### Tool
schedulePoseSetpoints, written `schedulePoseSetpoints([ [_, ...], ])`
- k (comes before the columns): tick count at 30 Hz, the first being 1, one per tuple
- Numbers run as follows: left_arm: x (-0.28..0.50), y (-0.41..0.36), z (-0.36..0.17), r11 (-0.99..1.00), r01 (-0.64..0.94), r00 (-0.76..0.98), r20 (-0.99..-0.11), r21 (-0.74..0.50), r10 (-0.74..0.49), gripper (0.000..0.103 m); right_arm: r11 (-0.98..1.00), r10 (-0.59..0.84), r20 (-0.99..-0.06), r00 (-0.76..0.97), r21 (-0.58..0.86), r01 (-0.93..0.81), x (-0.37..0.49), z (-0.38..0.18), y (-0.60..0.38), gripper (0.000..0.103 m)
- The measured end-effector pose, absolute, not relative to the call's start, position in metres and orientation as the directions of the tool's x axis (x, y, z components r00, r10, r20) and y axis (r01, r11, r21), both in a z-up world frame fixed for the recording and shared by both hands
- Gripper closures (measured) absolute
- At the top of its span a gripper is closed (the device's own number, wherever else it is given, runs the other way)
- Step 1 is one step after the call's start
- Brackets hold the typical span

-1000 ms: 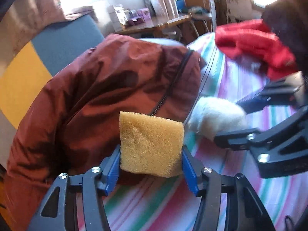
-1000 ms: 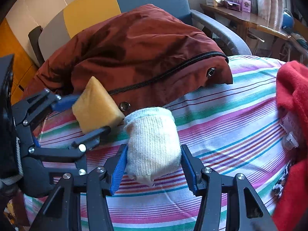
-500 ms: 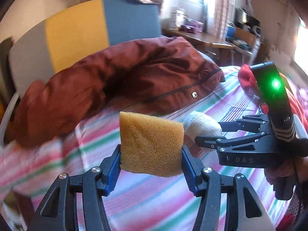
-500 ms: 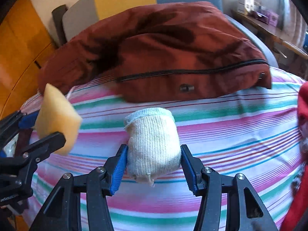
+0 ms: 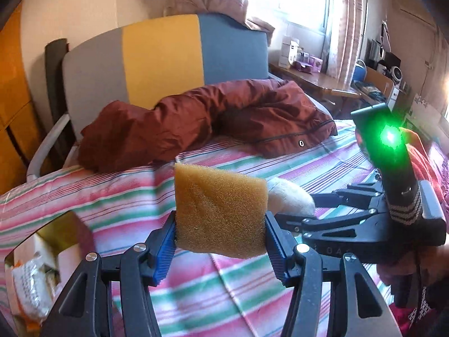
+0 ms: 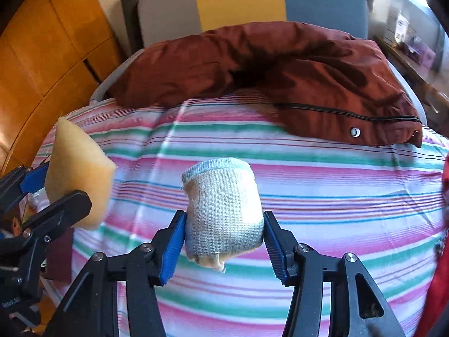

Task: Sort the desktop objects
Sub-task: 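Carry the yellow sponge and white sock into the gold tray and release both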

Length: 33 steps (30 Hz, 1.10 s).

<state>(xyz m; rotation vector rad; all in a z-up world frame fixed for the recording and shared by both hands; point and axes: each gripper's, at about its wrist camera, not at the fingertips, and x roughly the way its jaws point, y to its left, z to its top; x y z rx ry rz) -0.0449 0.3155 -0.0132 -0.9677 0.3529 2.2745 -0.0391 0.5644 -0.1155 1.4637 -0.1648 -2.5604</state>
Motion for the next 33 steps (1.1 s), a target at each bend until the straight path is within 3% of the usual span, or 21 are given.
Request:
schedulePoseSetpoints([
  [33, -0.021, 0.129, -0.012, -0.912, -0.404, -0.63, -0.702, -0.067, 0.331, 0.045, -0.907, -0.422, -0.774, -0.472, 0.348, 0.239, 0.024, -0.108, 0.396, 0.048],
])
